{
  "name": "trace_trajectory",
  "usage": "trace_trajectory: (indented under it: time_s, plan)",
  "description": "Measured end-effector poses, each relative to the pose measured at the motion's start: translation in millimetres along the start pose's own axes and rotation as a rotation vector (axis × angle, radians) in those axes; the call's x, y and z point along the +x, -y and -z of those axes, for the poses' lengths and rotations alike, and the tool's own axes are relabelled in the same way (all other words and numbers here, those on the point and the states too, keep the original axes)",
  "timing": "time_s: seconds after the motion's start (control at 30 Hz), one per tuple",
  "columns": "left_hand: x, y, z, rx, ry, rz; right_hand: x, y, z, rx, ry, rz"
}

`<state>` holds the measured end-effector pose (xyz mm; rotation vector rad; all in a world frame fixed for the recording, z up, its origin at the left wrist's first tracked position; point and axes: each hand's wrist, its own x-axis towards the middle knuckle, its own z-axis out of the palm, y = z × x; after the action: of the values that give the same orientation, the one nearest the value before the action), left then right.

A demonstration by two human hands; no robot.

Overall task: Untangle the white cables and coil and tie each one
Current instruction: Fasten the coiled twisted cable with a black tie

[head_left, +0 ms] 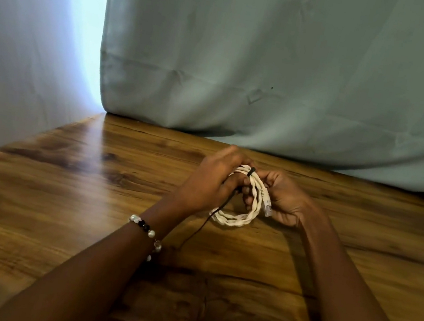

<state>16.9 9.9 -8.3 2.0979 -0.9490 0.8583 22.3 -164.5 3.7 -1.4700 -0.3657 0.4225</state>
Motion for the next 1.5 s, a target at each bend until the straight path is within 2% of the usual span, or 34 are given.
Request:
trace_trajectory:
  time_s: [0.1, 0.23, 0.37, 0.5, 0.73, 0.83, 0.93, 1.0, 1.07, 1.23, 1.33, 1.43, 1.5]
  plan:
    - [-2, 2, 0, -0.016, -0.045, -0.004, 5, -3, 1, 0.019, -0.013, 0.022]
    - [-1, 7, 1, -0.127, -0.083, 0.117, 11, -5, -1, 0.043, -0.095, 0.093]
    - [-1, 12, 1, -0.341, -0.004, 0.263, 8, 0, 3, -0.074, -0.142, 0.160]
    - [0, 8, 3, -0.434, 0.059, 0.356, 6, 1, 6, -0.149, -0.119, 0.101]
    - [-3, 9, 10, -0.393, 0.111, 0.477, 0, 15, 8, -0.101, -0.353, 0.253]
    - [-1, 10, 7, -0.356, 0.075, 0.554, 2, 19, -1, -0.386, -0.421, 0.327]
    - [0, 13, 6, -0.323, 0.014, 0.614, 5, 23, -15, -0.954, -0.468, 0.587]
    - [0, 13, 7, -0.304, -0.031, 0.628, 6, 24, -22, -1.294, -0.447, 0.750]
    - [-1, 14, 7, -0.260, -0.078, 0.628, 6, 24, -29, -1.468, -0.404, 0.798]
    - [-4, 15, 5, -0.276, -0.175, 0.743, 9, 20, -46, -1.732, -0.392, 0.824]
    - [-4, 12, 5, -0.516, -0.237, 0.947, 7, 17, -66, -1.902, -0.353, 0.800]
    - [-2, 13, 10, -0.825, -0.308, 1.149, 6, 12, -90, -2.077, -0.286, 0.632]
    - [-2, 19, 13, -0.920, -0.308, 1.233, 6, 11, -99, -2.149, -0.240, 0.527]
